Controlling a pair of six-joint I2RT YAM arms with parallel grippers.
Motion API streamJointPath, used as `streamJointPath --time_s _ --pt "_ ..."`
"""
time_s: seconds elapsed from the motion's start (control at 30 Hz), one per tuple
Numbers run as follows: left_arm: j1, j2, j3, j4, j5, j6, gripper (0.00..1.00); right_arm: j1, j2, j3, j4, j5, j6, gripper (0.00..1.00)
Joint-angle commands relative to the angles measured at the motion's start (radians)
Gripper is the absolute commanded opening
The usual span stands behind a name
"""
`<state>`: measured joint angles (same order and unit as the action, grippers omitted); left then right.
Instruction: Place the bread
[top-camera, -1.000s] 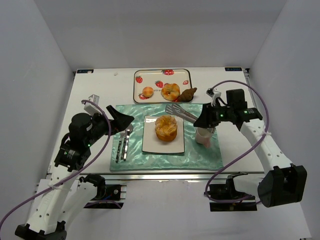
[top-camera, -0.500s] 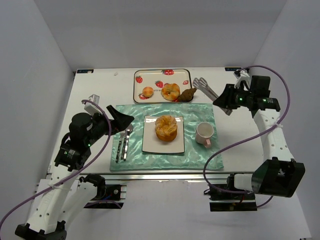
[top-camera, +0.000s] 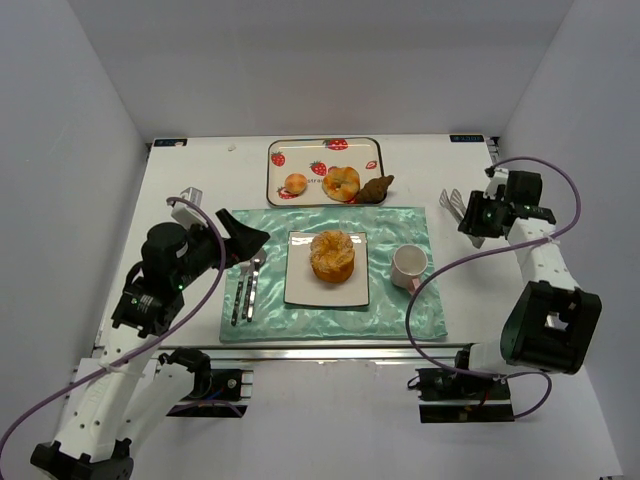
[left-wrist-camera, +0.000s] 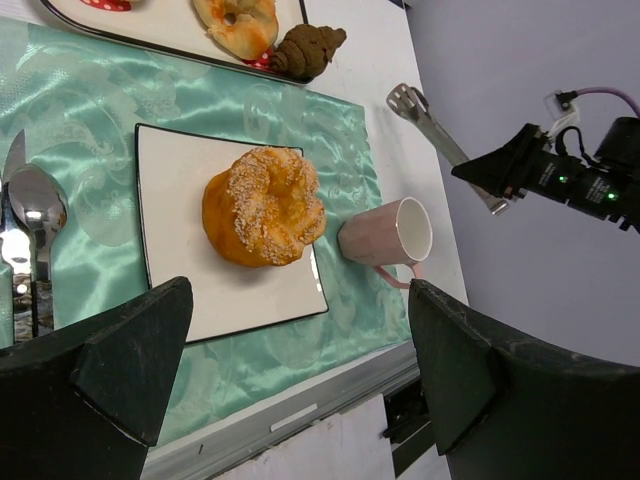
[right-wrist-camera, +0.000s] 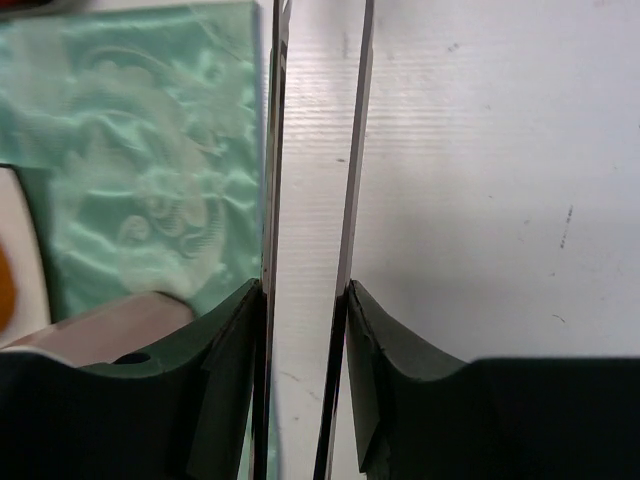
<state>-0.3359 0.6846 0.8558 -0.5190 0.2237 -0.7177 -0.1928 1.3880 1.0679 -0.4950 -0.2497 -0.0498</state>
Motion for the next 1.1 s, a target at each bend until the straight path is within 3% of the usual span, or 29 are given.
streamJointPath --time_s 0.0,0.63,0.9,1.07 --pt "-0.003 0.007 0.011 0.013 -0.003 0.020 0.98 0.001 0.031 -0.028 0.117 0.101 -0.056 0.42" --pt "-0.003 0.046 0.015 0.028 -0.006 0.029 0.98 0.006 0.204 -0.226 0.308 0.282 -0.217 0.56" --pt "-0.003 0.039 0.009 0.027 -0.010 0.029 0.98 0.006 0.220 -0.201 0.277 0.282 -0.242 0.68" --pt "-0.003 0.030 0.009 0.019 -0.015 0.029 0.98 0.006 0.166 -0.145 0.198 0.259 -0.242 0.81"
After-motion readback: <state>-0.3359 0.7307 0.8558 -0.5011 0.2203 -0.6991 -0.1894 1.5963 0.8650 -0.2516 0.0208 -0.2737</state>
